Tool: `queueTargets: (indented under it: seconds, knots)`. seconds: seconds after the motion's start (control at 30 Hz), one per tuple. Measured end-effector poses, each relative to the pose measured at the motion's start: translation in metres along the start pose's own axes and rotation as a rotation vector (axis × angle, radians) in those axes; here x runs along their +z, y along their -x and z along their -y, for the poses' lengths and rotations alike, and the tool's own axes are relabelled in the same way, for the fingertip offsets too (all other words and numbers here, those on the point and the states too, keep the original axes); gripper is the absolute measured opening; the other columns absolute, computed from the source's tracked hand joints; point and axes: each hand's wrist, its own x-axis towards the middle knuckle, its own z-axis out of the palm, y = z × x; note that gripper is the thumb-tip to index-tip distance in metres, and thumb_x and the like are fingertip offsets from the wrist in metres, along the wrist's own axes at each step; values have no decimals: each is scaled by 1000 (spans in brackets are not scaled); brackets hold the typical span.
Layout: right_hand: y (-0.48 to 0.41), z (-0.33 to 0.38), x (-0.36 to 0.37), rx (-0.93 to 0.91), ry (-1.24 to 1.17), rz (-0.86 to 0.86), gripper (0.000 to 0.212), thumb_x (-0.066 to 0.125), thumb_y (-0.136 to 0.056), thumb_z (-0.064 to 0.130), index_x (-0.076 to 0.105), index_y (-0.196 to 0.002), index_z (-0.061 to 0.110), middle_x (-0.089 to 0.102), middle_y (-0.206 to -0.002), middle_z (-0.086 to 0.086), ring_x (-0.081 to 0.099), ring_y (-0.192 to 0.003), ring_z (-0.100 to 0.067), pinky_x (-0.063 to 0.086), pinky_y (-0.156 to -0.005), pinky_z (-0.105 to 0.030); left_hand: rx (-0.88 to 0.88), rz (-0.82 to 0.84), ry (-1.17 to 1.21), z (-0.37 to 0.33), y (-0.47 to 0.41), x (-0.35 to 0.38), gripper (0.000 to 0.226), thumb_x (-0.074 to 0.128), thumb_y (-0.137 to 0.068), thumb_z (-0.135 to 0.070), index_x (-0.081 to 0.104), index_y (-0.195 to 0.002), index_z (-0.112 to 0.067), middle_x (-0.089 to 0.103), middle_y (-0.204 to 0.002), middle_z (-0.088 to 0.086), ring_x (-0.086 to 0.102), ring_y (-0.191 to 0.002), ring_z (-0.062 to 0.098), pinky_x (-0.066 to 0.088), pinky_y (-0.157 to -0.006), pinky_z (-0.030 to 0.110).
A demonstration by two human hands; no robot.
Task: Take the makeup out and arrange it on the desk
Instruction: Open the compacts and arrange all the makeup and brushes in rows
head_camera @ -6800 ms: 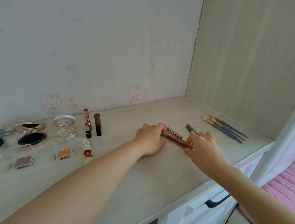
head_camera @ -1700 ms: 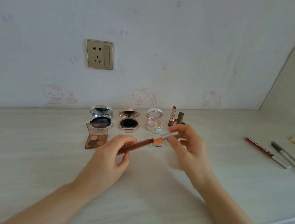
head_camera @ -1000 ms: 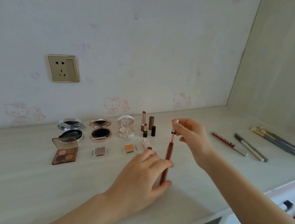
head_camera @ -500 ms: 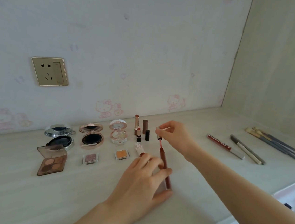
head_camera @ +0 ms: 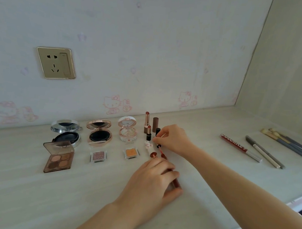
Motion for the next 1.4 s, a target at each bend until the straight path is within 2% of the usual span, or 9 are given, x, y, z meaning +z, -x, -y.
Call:
queueTargets:
  seconds: [0.17, 0.3, 0.57, 0.7, 0.8, 0.9, 1.13, 1.27, 1.4]
  knots:
    - [-1, -2, 2, -25, 31, 28, 20, 69, -82, 29, 74, -89, 12, 71, -85, -1, 62, -85, -13, 45, -70, -20, -26, 34, 36, -1, 0, -1, 34, 55, -84, -48, 69, -103, -23, 62, -106, -11, 54, -102, 8, 34, -94, 18]
    - [1, -3, -4, -25, 43, 44, 26, 64, -86, 34, 72, -81, 10, 64, -71, 0, 54, -72, -14, 36, -56, -18, -35, 45, 58, -1, 0, -1, 36, 53, -85, -48, 68, -105, -22, 61, -109, -10, 52, -106, 9, 32, -97, 19]
    - [17, -20, -34, -1, 12, 61, 18, 56, -88, 21, 72, -96, 18, 72, -90, 5, 63, -90, -11, 50, -77, -23, -43, 70, 75, -2, 0, -4, 43, 50, -87, -52, 65, -115, -24, 57, -119, -12, 43, -118, 5, 29, -103, 15]
    - [37, -34, -59, -34, 139, 3, 19, 57, -89, 24, 70, -102, 22, 72, -97, 5, 63, -96, -11, 48, -84, -23, 20, 76, 6, -4, -3, -6, 47, 44, -89, -56, 63, -118, -24, 57, -121, -12, 39, -121, 6, 28, -104, 17]
    - [56, -51, -81, -81, 268, -35, 21, 55, -92, 25, 68, -108, 22, 69, -98, 7, 60, -92, -8, 40, -81, -16, 42, 119, 39, -11, -17, -10, 54, 36, -91, -57, 61, -122, -22, 57, -120, -11, 38, -122, 7, 32, -103, 23]
    - [71, -75, -100, -74, 342, -81, 21, 52, -92, 30, 65, -110, 28, 63, -96, 16, 60, -95, -10, 48, -86, -27, 41, 188, 50, -19, -44, -11, 53, 35, -93, -55, 57, -126, -21, 55, -123, -10, 36, -125, 7, 35, -104, 29]
    - [94, -121, -135, -39, 513, -234, 27, 51, -93, 23, 64, -116, 22, 60, -116, 0, 49, -110, -21, 38, -93, -29, -107, 268, 254, -38, -120, 33, 39, 44, -97, -43, 61, -121, -17, 58, -125, -2, 42, -123, 13, 34, -103, 29]
    - [104, -139, -150, 23, 555, -267, 29, 50, -93, 24, 61, -121, 22, 57, -122, -1, 43, -117, -24, 36, -96, -33, -222, 271, 350, -49, -158, 66, 38, 49, -96, -38, 60, -124, -15, 58, -131, 3, 46, -126, 19, 32, -101, 25]
    - [108, -153, -160, 67, 603, -257, 33, 46, -96, 31, 57, -126, 22, 53, -128, -1, 35, -124, -25, 34, -101, -34, -307, 289, 319, -47, -188, 97, 44, 50, -95, -35, 51, -133, -13, 52, -137, 11, 41, -130, 27, 31, -107, 30]
